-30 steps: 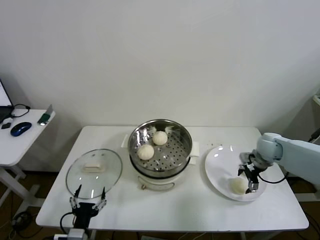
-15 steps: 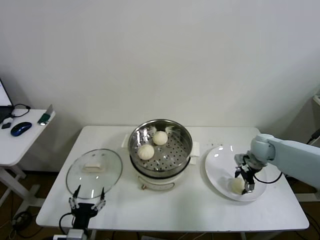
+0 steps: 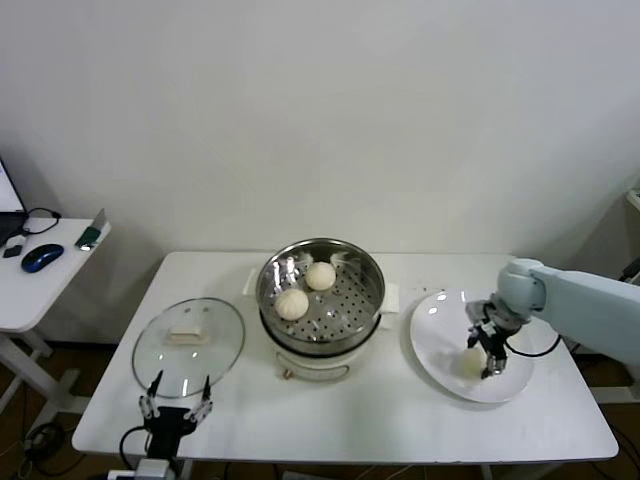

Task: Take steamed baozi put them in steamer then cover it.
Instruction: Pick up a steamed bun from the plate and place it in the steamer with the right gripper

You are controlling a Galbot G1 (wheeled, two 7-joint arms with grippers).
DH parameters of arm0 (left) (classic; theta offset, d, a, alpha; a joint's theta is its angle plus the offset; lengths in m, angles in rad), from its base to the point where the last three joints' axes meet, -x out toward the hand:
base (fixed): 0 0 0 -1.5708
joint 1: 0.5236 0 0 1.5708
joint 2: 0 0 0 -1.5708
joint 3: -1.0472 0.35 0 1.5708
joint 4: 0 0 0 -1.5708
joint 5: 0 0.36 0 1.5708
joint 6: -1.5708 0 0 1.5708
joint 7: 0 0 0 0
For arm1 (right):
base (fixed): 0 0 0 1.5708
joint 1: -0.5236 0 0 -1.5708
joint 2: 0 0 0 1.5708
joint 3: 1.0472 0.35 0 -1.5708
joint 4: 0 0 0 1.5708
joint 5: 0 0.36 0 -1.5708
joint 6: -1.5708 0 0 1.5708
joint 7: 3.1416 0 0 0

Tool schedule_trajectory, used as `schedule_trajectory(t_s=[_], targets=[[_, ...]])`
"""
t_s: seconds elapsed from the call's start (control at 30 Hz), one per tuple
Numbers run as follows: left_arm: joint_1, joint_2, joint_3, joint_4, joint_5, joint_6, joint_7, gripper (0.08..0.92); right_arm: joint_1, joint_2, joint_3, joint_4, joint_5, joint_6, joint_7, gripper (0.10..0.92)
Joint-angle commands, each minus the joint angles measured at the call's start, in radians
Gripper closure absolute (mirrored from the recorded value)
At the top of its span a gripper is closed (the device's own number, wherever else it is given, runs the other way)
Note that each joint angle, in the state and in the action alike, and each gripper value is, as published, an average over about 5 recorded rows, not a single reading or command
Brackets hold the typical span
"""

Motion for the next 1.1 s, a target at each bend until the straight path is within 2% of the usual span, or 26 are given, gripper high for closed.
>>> schedule_trajectory(t_s=[0.03, 0.3, 0.43, 0.57, 0.83, 1.1], targets=[[0.002, 0.003, 0.001, -0.006, 0.002, 0.002, 0.001, 0.177, 0.241, 0.064, -0.087, 0.015, -0.028, 0.218, -0.060, 0.338], [0.010, 0.003, 0.002, -0.010, 0.007, 0.003, 0.000, 0.177, 0.543, 0.219, -0.204, 0.064, -0.044, 0.493, -0.111, 0.338], [0.011, 0.001, 0.002, -0.011, 0.011, 0.003, 0.000, 0.177, 0.604, 0.304, -0.184, 0.048, -0.036, 0.579, -0.129, 0.338], [0.010, -0.006, 0.006, -0.015, 0.014, 0.004, 0.000, 0.177, 0.576, 0.380, -0.099, 0.034, -0.054, 0.624, -0.132, 0.338], [0.014, -0.009, 0.001, -0.027, 0.008, 0.005, 0.000, 0.177, 0.469, 0.533, 0.009, 0.125, -0.118, 0.668, -0.122, 0.338], [0.036, -0.006, -0.021, -0.034, -0.019, -0.002, -0.001, 0.177, 0.314, 0.669, 0.028, 0.057, -0.236, 0.716, -0.109, 0.338]])
